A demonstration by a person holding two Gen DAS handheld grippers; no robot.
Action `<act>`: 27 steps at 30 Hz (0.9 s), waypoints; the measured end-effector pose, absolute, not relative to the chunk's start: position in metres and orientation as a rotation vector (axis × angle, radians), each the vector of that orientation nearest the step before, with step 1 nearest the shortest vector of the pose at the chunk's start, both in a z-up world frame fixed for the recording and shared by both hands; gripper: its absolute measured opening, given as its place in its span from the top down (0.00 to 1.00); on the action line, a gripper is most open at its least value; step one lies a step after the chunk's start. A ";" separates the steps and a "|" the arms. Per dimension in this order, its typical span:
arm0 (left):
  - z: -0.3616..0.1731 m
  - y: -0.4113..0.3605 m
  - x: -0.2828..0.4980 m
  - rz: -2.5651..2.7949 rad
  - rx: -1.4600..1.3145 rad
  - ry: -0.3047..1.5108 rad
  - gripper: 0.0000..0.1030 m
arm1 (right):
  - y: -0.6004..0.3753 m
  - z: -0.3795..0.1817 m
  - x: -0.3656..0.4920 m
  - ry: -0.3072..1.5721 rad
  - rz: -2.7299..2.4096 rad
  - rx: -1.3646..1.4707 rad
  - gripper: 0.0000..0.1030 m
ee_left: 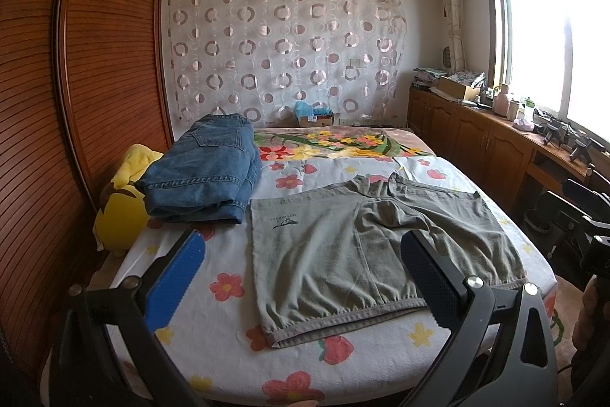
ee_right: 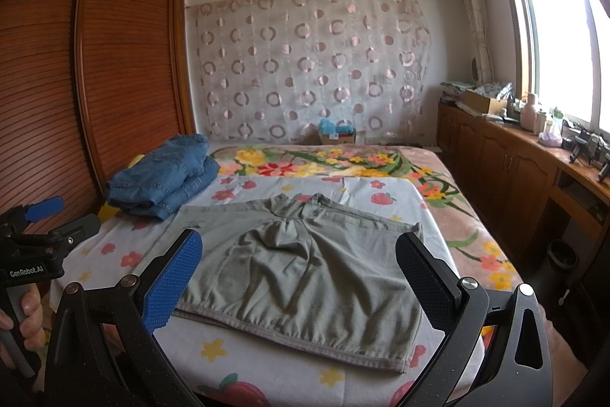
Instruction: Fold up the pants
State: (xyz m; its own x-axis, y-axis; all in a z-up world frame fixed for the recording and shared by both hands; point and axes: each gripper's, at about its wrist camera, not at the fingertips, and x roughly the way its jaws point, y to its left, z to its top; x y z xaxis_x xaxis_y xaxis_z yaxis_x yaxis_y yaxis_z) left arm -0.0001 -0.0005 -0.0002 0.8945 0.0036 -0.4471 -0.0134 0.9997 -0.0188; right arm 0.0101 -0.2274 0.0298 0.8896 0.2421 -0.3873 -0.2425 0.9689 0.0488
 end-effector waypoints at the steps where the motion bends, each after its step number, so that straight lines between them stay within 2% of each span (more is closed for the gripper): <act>1: 0.000 -0.001 0.000 0.009 -0.022 0.463 0.00 | -0.227 0.030 0.010 0.403 0.252 -0.001 0.00; 11: -0.003 -0.004 0.005 0.008 -0.021 0.487 0.00 | -0.230 0.033 0.010 0.413 0.256 -0.003 0.00; 27: -0.036 0.010 0.019 -0.030 -0.029 0.595 0.00 | -0.249 0.007 0.020 0.490 0.241 -0.007 0.00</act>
